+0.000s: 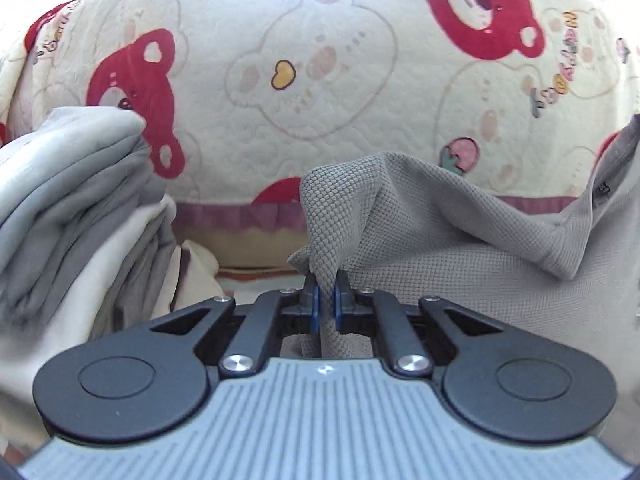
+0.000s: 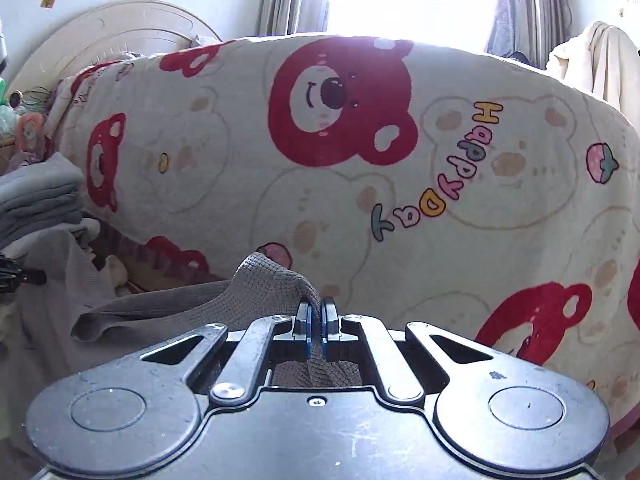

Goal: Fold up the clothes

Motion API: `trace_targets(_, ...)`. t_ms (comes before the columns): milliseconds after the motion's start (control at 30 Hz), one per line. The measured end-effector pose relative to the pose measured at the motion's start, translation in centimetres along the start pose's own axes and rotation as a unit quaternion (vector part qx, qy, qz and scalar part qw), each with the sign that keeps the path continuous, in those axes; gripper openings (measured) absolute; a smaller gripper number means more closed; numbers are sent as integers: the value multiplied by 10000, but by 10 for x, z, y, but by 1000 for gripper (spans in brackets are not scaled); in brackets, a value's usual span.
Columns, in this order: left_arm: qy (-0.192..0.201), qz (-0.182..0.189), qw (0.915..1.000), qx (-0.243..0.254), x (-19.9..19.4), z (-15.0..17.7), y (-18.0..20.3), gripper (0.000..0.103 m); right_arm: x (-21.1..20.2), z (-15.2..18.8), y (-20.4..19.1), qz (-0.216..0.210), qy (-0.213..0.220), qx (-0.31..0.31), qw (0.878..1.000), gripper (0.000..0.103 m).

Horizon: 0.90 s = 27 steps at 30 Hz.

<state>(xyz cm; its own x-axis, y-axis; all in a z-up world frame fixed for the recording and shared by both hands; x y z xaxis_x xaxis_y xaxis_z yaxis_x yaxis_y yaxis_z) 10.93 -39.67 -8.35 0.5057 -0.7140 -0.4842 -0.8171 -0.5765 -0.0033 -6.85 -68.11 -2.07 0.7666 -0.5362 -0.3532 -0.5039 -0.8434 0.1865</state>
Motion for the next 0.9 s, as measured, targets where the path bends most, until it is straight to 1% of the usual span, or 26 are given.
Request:
trace_targets(33,-140,-72,9998,-87,23,-3,-7,14,25,-2,4,272,-29,-26,9996,5)
trace_targets(67,-302,-167,9994,-103,47,-2,-11,26,48,0,9,624,-57,-40,9980,6)
trace_targets(100,-455,-260,9986,-120,70,1,-16,35,71,1,14,974,-84,-53,9952,9)
trace_targets(133,-526,-336,9979,-151,86,9,-19,41,89,6,16,1409,-102,-166,9898,19)
trace_targets(167,-600,-399,9972,-189,100,17,-23,41,96,19,11,1516,-229,-138,9881,25)
trace_targets(200,-699,-345,9965,-292,103,28,-25,41,97,35,2,1357,-436,35,9898,37)
trace_targets(233,-797,-282,9956,-395,106,40,-27,43,98,51,-7,1197,-642,208,9905,42)
trace_targets(267,-877,-141,9947,-509,104,54,-30,49,99,66,-16,1036,-848,380,9903,42)
trace_targets(333,-1104,62,9917,-659,101,85,-37,51,100,98,-35,711,-1257,724,9869,43)
trace_targets(400,-1388,197,9872,-756,98,115,-48,51,88,132,-67,241,-1692,815,9819,43)
trace_targets(467,-1654,224,9800,-1086,97,134,-65,51,74,161,-99,-263,-2082,894,9736,44)
trace_targets(567,-1766,270,9694,-1682,101,145,-87,51,57,189,-153,-978,-2583,1124,9545,44)
trace_targets(600,-1807,307,9644,-1904,104,145,-92,51,54,195,-171,-1194,-2720,1183,9475,44)
trace_targets(700,-1663,523,9520,-2517,113,143,-100,51,49,200,-232,-1791,-3008,1246,9284,46)
trace_targets(733,-1669,538,9500,-2583,117,144,-101,51,48,200,-251,-1977,-3080,1251,9222,47)
trace_targets(833,-1597,524,9497,-2641,128,147,-103,52,43,200,-301,-2422,-3229,1164,9075,51)
trace_targets(867,-1502,516,9508,-2660,128,145,-103,54,43,202,-313,-2513,-3303,1142,9026,52)
trace_targets(900,-1475,526,9502,-2694,133,144,-104,55,43,204,-324,-2593,-3386,1116,8976,54)
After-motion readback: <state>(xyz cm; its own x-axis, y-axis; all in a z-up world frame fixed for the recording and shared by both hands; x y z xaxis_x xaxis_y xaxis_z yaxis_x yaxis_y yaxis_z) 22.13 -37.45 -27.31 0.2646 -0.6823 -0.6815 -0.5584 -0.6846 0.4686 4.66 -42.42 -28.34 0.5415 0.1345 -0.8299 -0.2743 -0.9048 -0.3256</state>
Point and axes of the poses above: each gripper's, at about its wrist camera, not at the fingertips, and x roughly the way its jaws point, y to its right, z to its underside, the point moved 10 cm from there along x, roughly the way its jaws point, and after that the axes turned 5 degrees about z, right-handed, at the moved point
